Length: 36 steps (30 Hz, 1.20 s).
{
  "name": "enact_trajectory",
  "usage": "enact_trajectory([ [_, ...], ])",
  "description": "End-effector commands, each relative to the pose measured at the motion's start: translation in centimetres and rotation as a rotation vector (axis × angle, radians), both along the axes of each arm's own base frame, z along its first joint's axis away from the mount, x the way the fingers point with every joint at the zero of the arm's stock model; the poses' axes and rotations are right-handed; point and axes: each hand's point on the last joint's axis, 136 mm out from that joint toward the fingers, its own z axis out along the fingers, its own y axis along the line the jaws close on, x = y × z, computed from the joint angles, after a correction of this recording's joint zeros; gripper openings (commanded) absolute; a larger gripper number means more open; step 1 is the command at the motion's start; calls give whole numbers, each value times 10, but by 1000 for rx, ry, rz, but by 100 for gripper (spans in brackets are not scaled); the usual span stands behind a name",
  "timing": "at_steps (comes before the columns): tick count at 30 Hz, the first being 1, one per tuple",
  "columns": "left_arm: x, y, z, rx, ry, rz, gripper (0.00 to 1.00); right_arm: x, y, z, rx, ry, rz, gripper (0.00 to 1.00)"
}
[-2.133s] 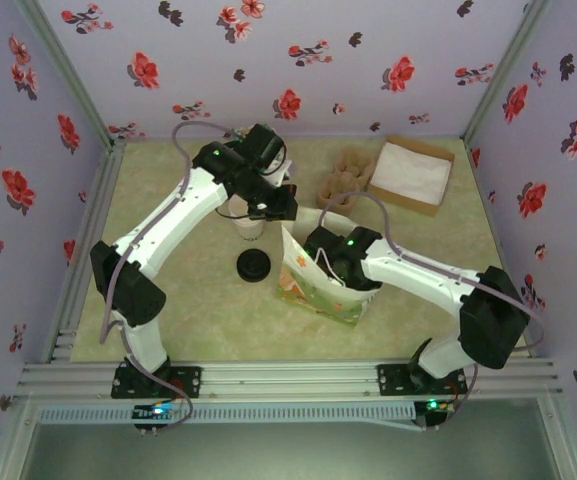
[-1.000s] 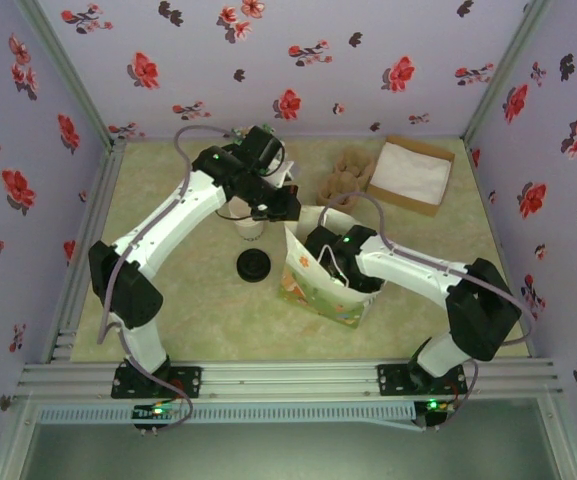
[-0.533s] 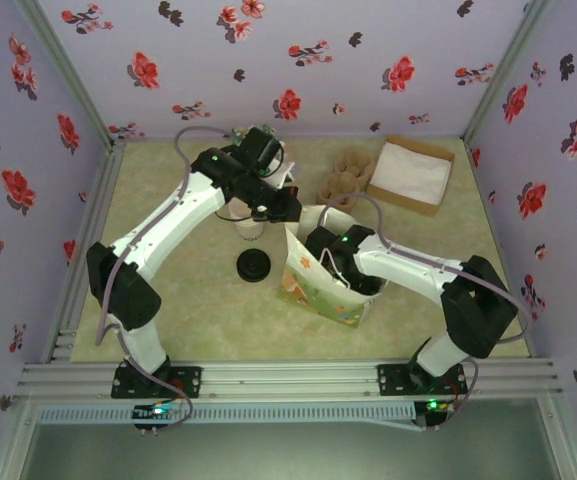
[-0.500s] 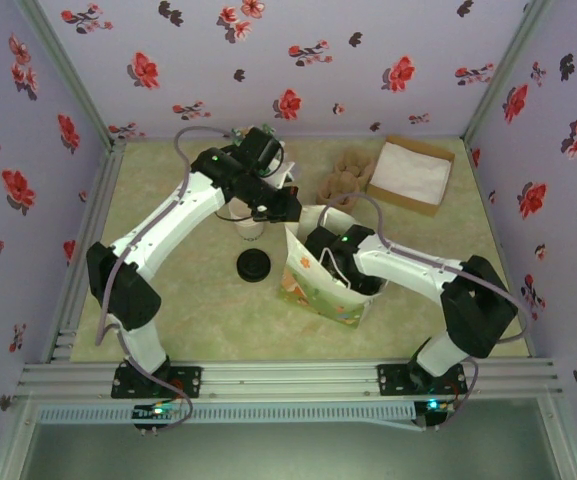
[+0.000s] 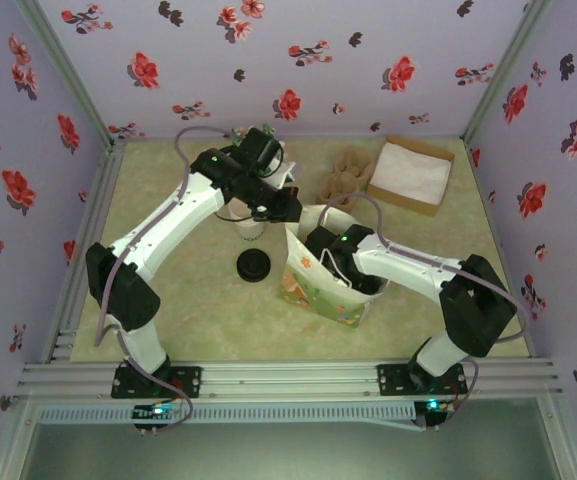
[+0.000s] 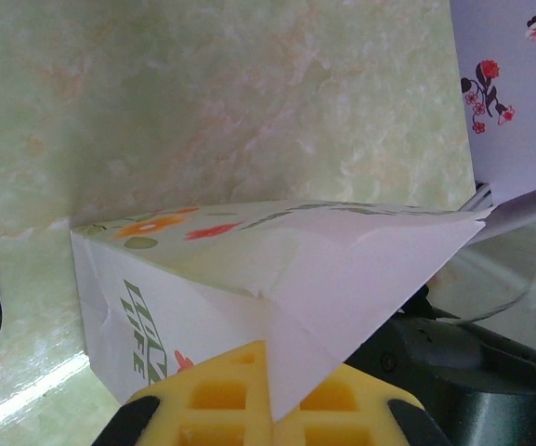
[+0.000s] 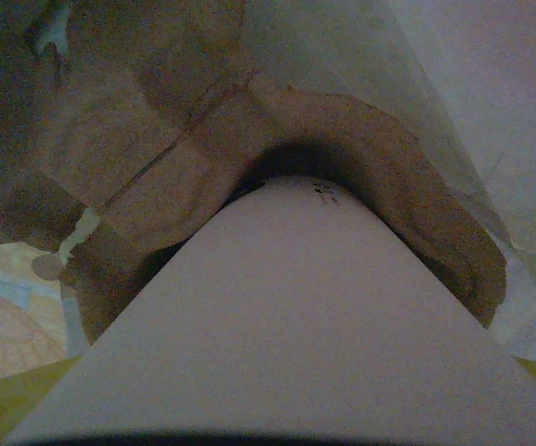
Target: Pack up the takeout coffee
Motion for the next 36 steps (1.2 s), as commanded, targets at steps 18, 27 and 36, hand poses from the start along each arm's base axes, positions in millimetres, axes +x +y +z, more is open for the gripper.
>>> enact_trajectory([
  [18, -3, 1, 33, -89, -67, -25, 0, 10, -10, 49, -28, -55, 26, 99],
  [27, -5, 2, 35, -81, -53, -22, 0, 5, 0, 66, -5, -55, 84, 99],
  [36, -6, 2, 32, -66, -44, -27, 0, 17, -8, 100, -42, -159, 109, 99],
])
